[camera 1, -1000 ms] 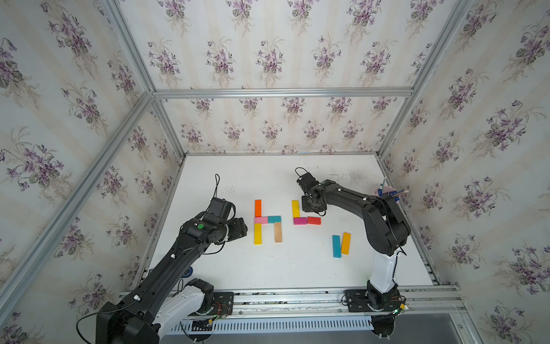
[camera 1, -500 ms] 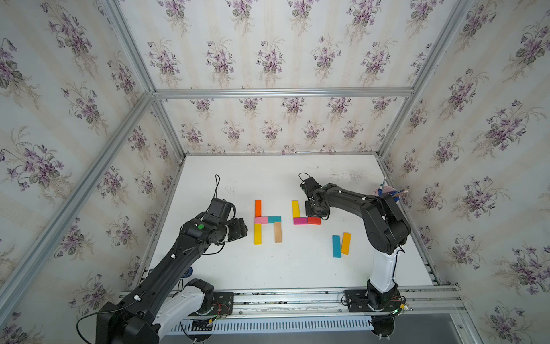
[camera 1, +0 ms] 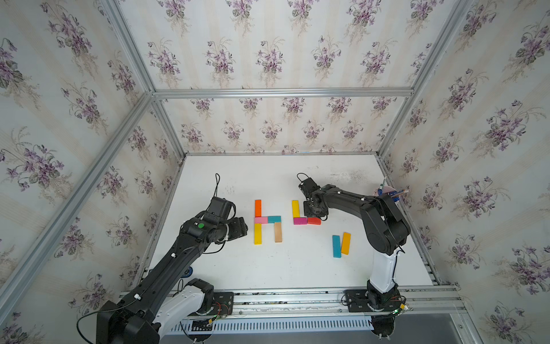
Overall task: Assemble the letter h with building blocks
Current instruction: Assemble the building block at the center of the board.
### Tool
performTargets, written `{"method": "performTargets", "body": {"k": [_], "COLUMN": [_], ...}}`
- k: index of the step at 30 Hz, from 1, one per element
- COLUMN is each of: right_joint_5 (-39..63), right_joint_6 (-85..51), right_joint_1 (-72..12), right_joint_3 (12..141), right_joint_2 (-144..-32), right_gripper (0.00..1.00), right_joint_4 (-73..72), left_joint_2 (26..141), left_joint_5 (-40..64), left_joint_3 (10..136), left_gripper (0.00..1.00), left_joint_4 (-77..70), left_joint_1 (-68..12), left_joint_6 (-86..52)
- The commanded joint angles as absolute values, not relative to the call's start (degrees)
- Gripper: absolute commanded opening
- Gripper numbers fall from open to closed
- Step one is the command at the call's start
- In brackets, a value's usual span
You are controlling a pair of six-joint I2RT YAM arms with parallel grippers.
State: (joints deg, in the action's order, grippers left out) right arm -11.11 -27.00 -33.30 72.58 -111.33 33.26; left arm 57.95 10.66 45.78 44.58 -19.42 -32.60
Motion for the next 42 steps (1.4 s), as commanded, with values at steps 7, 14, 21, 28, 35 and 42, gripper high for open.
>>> {"method": "performTargets", "body": {"k": [7,14,21,28,35,42], "right_joint_5": [-10.90,-12.08,-13.37,-14.19,-8.77,-4.59], "right_joint_6": [-25.67,-25.76,-26.63,-30.34,-29.89,-28.86], "right_joint_1": [-34.01,-34.43,-34.37,-32.14,-26.11,-25.05], "right_joint_3": [72.69,73.11,74.88,69.99,61.46,59.09], "right_joint_2": [-110.59,-110.41,-109.99,-103.15,-99.31,-101.45], "right_gripper": [0.37,0.35,0.34,0.35,0.33,0.33], "right_joint_4": [34.89,35.60,36.72,36.29,31.48,28.32], "left_joint_2": [58.53,58.67,58.18,57.59,57.83,57.04], "left_joint_5": [10.77,10.81,10.73,10.66,11.16,10.95], "left_joint_3": [46.60,46.77,46.32,46.07,45.67,45.10], "left_gripper": [0.75,0.75,0.75,0.75,0.75,0.75], "left_joint_4": [44.21,44.12,44.21,44.38,43.90,43.86], "left_joint_1": [-19.40,-19.35,-19.35,-19.37,-19.37,-19.39], "left_joint_6": [-32.38,-32.42,-32.36,-32.37,-32.39,-32.63]}}
